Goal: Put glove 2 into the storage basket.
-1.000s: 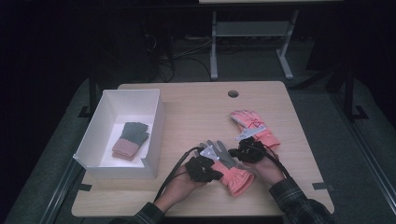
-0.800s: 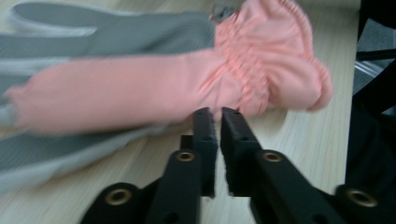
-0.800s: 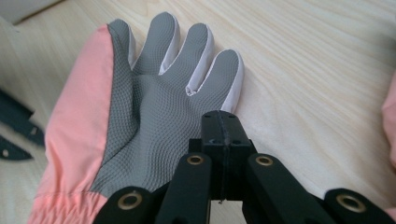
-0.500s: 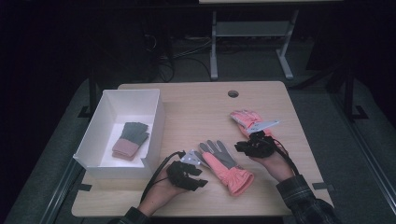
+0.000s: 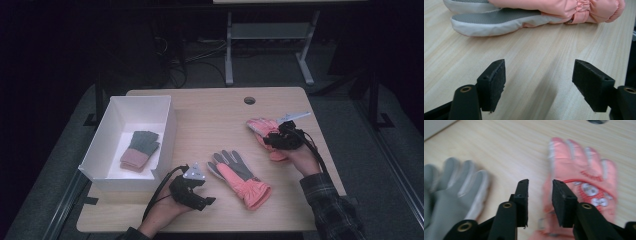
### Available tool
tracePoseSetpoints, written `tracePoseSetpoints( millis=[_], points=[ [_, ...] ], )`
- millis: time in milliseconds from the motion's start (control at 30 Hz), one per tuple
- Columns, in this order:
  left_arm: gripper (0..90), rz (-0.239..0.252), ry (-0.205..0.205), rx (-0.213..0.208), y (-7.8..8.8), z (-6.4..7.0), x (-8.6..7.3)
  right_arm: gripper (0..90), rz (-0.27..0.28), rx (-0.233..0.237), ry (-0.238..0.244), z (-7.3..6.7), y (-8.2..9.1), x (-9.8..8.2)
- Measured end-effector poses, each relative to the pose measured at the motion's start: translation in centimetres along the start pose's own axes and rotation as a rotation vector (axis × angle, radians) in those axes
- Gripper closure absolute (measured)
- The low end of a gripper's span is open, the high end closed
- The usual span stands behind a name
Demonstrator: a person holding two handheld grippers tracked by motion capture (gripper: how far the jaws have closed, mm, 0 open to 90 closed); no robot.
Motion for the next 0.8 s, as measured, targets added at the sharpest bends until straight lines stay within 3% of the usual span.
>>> tracePoseSetpoints(
  millis=[200,400,633,800],
  points=[
    [20.9,0.007,-0.001,0.019,0.1,-0.1,0.1,61.3,-0.010,-0.036,-0.054,2.1,-1.4,-0.3],
    [20.9,0.005,0.008,0.017,0.1,-0.1,0.0,58.9,-0.011,-0.049,-0.091,2.7,-2.2,-0.5],
    [20.9,-0.001,-0.002,0.024,0.1,-0.2,0.0,57.2,-0.047,-0.058,-0.059,2.7,-2.3,-0.9],
    [20.9,0.000,0.005,0.026,0.1,-0.2,0.0,66.3,-0.079,-0.080,-0.006,2.4,-3.0,-1.3]
  ],
)
Point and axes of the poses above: each handheld gripper's, and its own axes: y roughly backward along the jaws, x roughly out of its top, z roughly to its right, the point moved 2 cm from there along -y, roughly forward along the jaws, and after that the axes turned 9 degrees about z, right-handed, at the moved point
